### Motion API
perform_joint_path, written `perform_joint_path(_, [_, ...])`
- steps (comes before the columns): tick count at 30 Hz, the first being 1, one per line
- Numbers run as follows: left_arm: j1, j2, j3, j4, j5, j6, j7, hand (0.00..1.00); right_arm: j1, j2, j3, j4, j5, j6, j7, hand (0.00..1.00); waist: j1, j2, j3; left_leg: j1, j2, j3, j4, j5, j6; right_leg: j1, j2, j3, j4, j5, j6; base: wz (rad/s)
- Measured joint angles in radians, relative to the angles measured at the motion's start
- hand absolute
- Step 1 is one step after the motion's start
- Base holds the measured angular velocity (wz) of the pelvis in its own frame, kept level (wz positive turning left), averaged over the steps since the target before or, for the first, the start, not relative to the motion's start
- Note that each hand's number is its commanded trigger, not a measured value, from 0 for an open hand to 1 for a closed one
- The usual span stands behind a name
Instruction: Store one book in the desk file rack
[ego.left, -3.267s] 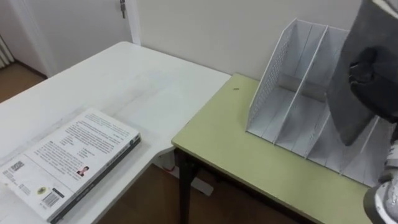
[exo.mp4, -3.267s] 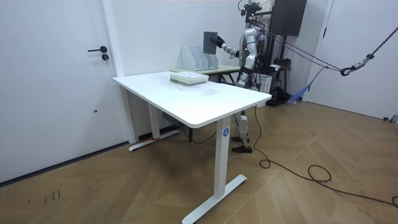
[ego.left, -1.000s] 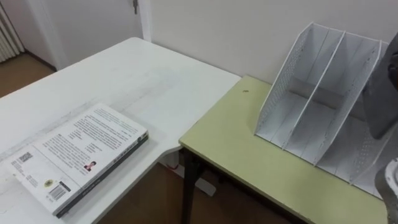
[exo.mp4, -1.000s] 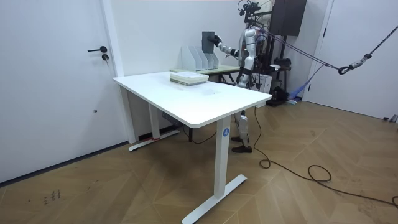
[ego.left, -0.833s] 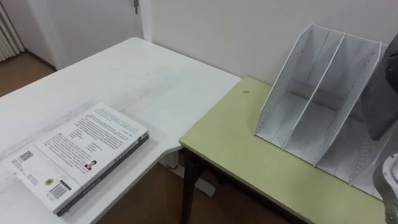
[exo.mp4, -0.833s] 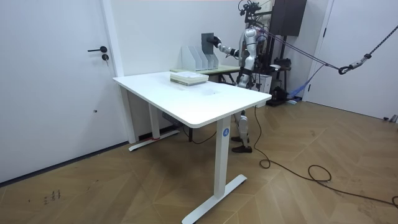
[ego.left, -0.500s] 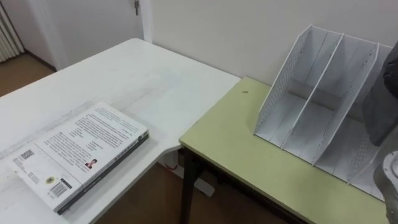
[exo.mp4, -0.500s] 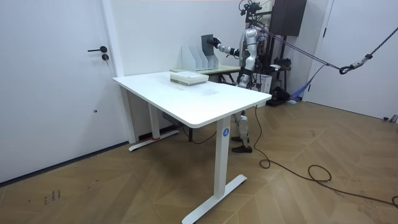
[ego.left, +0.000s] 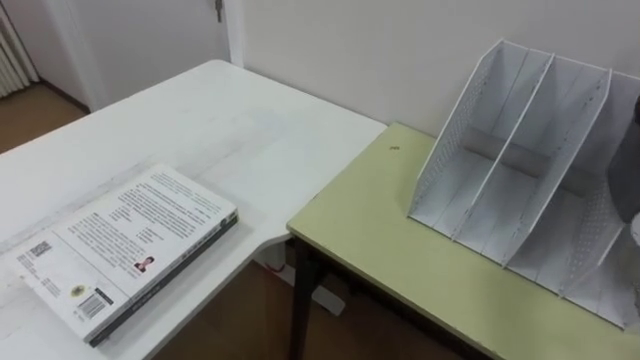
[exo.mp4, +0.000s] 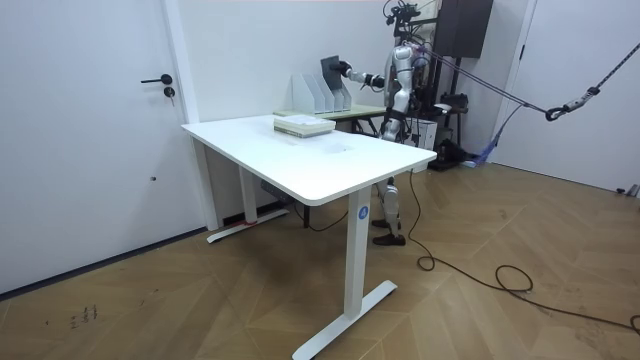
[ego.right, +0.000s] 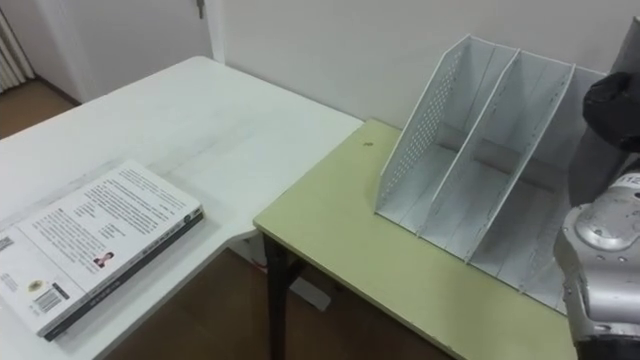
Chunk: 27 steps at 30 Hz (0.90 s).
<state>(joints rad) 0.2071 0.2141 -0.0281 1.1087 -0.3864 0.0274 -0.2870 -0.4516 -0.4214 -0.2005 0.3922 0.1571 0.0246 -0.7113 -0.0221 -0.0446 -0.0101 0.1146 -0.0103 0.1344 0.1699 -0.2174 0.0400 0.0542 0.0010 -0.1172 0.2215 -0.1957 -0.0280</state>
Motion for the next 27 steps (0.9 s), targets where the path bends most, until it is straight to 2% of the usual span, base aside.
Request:
perform_joint_path(5, [0.005, 0.001, 0.021, 0.0, 0.004, 0.009, 0.0, 0.0, -0.001, -0.019, -0.001, 0.025, 0.017, 0.008, 0.013, 1.0, 0.001, -0.003, 0.0011, 0.001, 0.0, 0.0, 0.0, 0.0, 0.0, 0.002, -0.001, -0.003, 0.002, 0.0, 0.0, 0.01])
perform_joint_path(6, [0.005, 0.001, 0.024, 0.0, 0.004, 0.01, 0.0, 0.0, -0.001, -0.026, -0.001, 0.026, 0.017, 0.021, 0.017, 1.0, 0.0, -0.012, 0.0062, 0.0, 0.0, 0.0, 0.001, 0.0, 0.0, 0.002, -0.002, -0.006, 0.002, 0.0, 0.0, 0.04])
perform_joint_path(8, [0.005, 0.002, 0.025, 0.0, 0.004, 0.01, 0.0, 0.0, -0.001, -0.041, -0.002, 0.027, 0.035, 0.032, 0.027, 1.0, 0.001, -0.014, 0.0073, -0.001, -0.001, 0.0, 0.001, 0.001, 0.0, 0.002, -0.002, -0.007, 0.0, 0.0, 0.0, 0.02])
perform_joint_path(13, [0.006, 0.005, 0.027, 0.0, 0.004, 0.01, -0.001, 0.0, -0.022, -0.056, -0.002, 0.073, 0.044, 0.04, 0.051, 1.0, 0.004, -0.026, 0.0069, 0.0, -0.001, -0.003, 0.002, 0.001, 0.0, 0.013, -0.002, -0.011, -0.002, 0.0, 0.0, 0.01])
perform_joint_path(19, [0.004, 0.01, 0.038, -0.002, 0.004, 0.016, -0.002, 0.0, -0.053, -0.096, -0.001, 0.151, 0.082, 0.043, 0.074, 1.0, 0.009, -0.031, 0.0036, -0.002, -0.002, -0.007, 0.002, 0.001, 0.0, 0.014, -0.006, -0.026, -0.002, 0.0, 0.0, 0.04])
perform_joint_path(22, [0.004, 0.01, 0.046, -0.003, 0.006, 0.018, -0.002, 0.0, -0.06, -0.102, -0.001, 0.158, 0.081, 0.043, 0.082, 1.0, 0.013, -0.031, 0.0035, -0.004, -0.002, -0.007, 0.003, 0.001, 0.0, 0.014, -0.008, -0.036, -0.001, 0.0, 0.0, 0.0])
perform_joint_path(23, [0.004, 0.01, 0.046, -0.003, 0.006, 0.019, -0.002, 0.0, -0.06, -0.103, -0.001, 0.158, 0.081, 0.043, 0.082, 0.89, 0.013, -0.031, 0.0034, -0.004, -0.002, -0.007, 0.004, 0.001, 0.0, 0.014, -0.008, -0.038, -0.001, 0.0, 0.0, 0.0])
perform_joint_path(24, [0.004, 0.01, 0.046, -0.002, 0.006, 0.019, -0.004, 0.0, -0.06, -0.103, -0.001, 0.16, 0.081, 0.043, 0.083, 0.0, 0.013, -0.03, 0.0032, -0.005, -0.002, -0.007, 0.006, 0.001, 0.0, 0.014, -0.008, -0.04, -0.001, 0.0, 0.0, 0.0])
perform_joint_path(27, [0.004, 0.012, 0.049, -0.002, 0.005, 0.022, -0.009, 0.0, -0.062, -0.11, -0.001, 0.196, 0.092, 0.045, 0.112, 0.0, 0.012, -0.032, 0.003, -0.005, -0.002, -0.007, 0.009, 0.001, 0.0, 0.017, -0.01, -0.046, 0.0, 0.0, 0.0, 0.04])
